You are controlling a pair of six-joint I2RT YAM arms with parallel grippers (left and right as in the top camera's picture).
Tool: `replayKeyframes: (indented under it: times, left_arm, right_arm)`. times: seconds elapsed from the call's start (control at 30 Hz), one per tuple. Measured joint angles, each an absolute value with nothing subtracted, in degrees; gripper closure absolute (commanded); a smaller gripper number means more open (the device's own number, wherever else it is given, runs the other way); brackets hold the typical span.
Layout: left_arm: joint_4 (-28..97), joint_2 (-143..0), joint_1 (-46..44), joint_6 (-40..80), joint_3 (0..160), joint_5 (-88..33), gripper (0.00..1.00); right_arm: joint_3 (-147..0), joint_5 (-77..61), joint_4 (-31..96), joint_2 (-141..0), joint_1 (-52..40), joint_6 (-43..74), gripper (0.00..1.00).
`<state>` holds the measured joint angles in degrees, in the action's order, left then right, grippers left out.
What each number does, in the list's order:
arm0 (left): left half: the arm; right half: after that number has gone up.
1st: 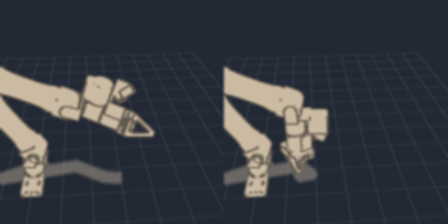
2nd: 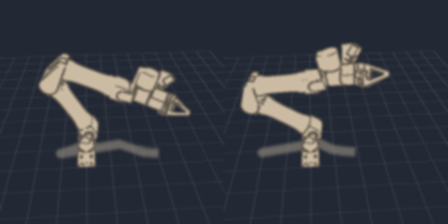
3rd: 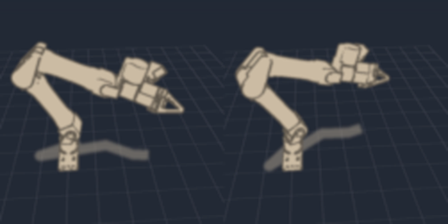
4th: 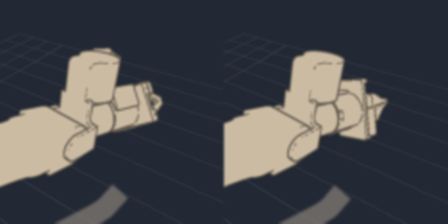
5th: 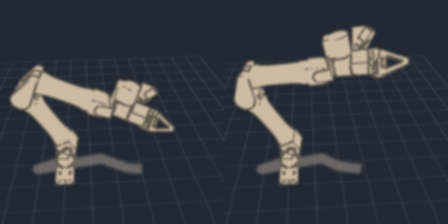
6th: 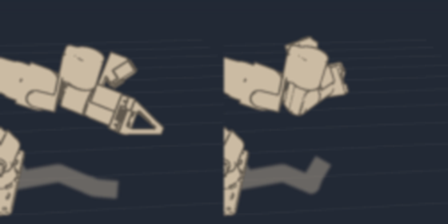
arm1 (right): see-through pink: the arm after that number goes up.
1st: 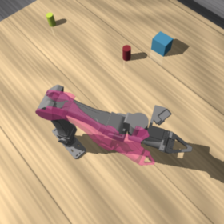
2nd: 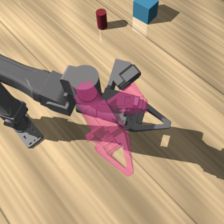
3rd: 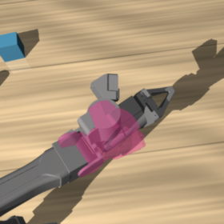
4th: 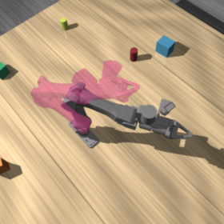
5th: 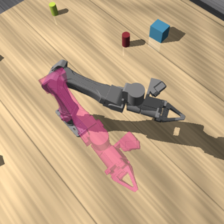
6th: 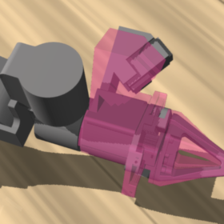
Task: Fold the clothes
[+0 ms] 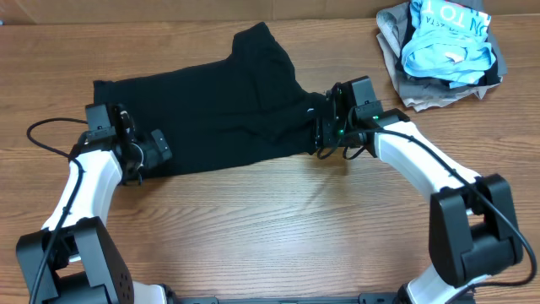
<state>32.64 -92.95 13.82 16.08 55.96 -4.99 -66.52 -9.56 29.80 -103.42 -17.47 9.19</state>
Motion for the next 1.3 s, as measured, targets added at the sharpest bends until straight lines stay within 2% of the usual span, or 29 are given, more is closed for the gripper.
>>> replayKeyframes:
  times: [0.1, 0.17, 0.2, 0.4, 0.6, 0.8, 1.1, 1.2, 1.3]
  left_arm:
    - [33.3, -93.4, 13.6, 16.1, 56.0, -1.6, 0.0]
    - [33.3, -94.4, 13.6, 16.0, 56.0, 0.0, 0.0]
    - [33.4, -94.9, 13.6, 16.0, 56.0, 0.5, 0.0]
    - [33.3, -98.7, 13.6, 16.0, 56.0, 2.2, 0.0]
    - [33.3, -99.2, 13.6, 15.9, 56.0, 2.4, 0.0]
    - [34.3, -99.2, 13.6, 15.8, 56.0, 2.5, 0.0]
    - [38.9, -99.2, 13.6, 14.7, 56.0, 2.5, 0.0]
    - [40.5, -99.2, 13.6, 14.6, 56.0, 2.9, 0.0]
    - [39.1, -99.2, 13.6, 14.5, 56.0, 3.7, 0.05]
  right_arm:
    - [-66.1, -9.8, 28.2, -103.9, -17.5, 9.2, 0.36]
    - [-66.0, -9.9, 26.6, -103.9, -17.5, 9.2, 0.44]
    - [-66.0, -10.0, 25.9, -103.9, -17.5, 9.1, 0.56]
    - [-64.8, -10.1, 25.1, -103.9, -17.5, 9.1, 0.96]
    - [-64.6, -10.2, 30.1, -103.9, -17.3, 10.2, 0.96]
    - [-64.4, -10.6, 41.6, -103.1, -14.9, 12.4, 0.96]
    - [-64.2, -10.5, 55.3, -91.3, -12.8, 13.3, 0.96]
    - [-64.2, -10.5, 56.1, -90.3, -12.8, 13.3, 0.91]
    - [-64.2, -10.5, 55.1, -90.4, -12.8, 13.5, 0.85]
